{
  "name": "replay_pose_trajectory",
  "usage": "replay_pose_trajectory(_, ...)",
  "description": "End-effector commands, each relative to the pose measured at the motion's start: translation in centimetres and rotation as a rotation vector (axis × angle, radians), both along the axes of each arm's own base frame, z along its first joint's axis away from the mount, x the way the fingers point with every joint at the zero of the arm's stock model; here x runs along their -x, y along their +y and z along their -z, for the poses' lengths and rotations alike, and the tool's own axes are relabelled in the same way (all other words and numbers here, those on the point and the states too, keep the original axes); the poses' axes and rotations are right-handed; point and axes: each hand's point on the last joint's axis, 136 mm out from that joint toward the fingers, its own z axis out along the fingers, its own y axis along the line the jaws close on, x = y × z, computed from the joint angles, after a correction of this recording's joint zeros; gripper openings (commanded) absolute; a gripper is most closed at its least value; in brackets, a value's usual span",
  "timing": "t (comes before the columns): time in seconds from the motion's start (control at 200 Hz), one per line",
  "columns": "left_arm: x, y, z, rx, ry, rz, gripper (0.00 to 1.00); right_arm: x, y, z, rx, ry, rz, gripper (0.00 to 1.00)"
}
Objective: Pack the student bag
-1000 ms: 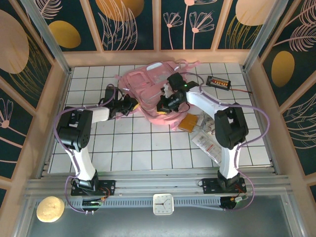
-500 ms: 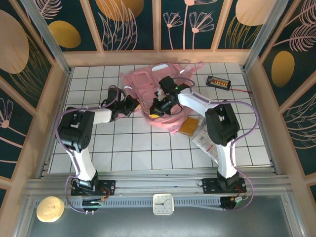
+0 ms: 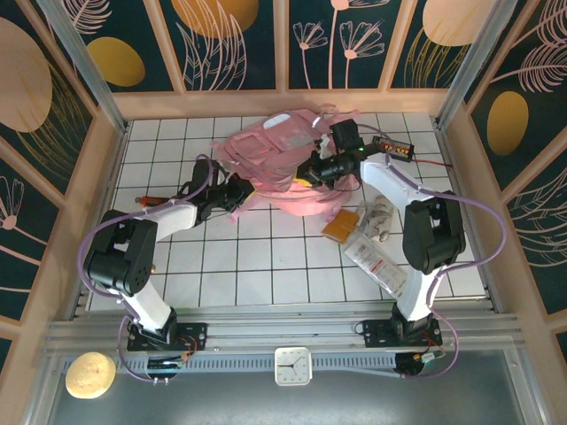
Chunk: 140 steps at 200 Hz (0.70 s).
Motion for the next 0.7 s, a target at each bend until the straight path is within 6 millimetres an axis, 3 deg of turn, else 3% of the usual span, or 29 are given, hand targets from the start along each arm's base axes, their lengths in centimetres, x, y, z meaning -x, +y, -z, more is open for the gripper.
replay_pose_trajectory(0.0,2.3,-2.3,-1.4,-0.014,-0.017,0.152,0.0,-2.6,-1.6,-0.9,0.011,-0.117,0.027,0.0)
replay_pose_trajectory(0.15,3.6,-2.9,-1.2,-0.007,-0.006,0.173,0.0,-3.9,-3.4,0.2,0.05,-0.124,0.057,0.0)
replay_pose_trajectory(0.295,5.4,-5.8,-1.8,-0.009,-0.008,0.26,0.0,-5.5,-5.2,1.0,0.083,-0.126,0.076,0.0)
replay_pose_trajectory(0.405,5.6,-4.8,-2.4,-0.108,-0.026,0.266,0.34,-5.1,-5.8,2.5,0.17,-0.106,0.023,0.0)
replay_pose_trajectory(0.475,4.6,-4.3,-4.8,-0.187,-0.09,0.271,0.49,-4.4,-6.6,3.5,0.254,-0.104,0.007,0.0)
replay_pose_trajectory(0.585,2.9,-3.2,-7.0,-0.349,-0.19,0.29,0.61,-3.4,-7.4,4.4,0.287,-0.093,0.013,0.0)
replay_pose_trajectory(0.696,0.5,-3.8,-8.2,-0.518,-0.349,0.429,0.61,-3.2,-7.5,4.9,0.28,-0.083,0.007,0.0)
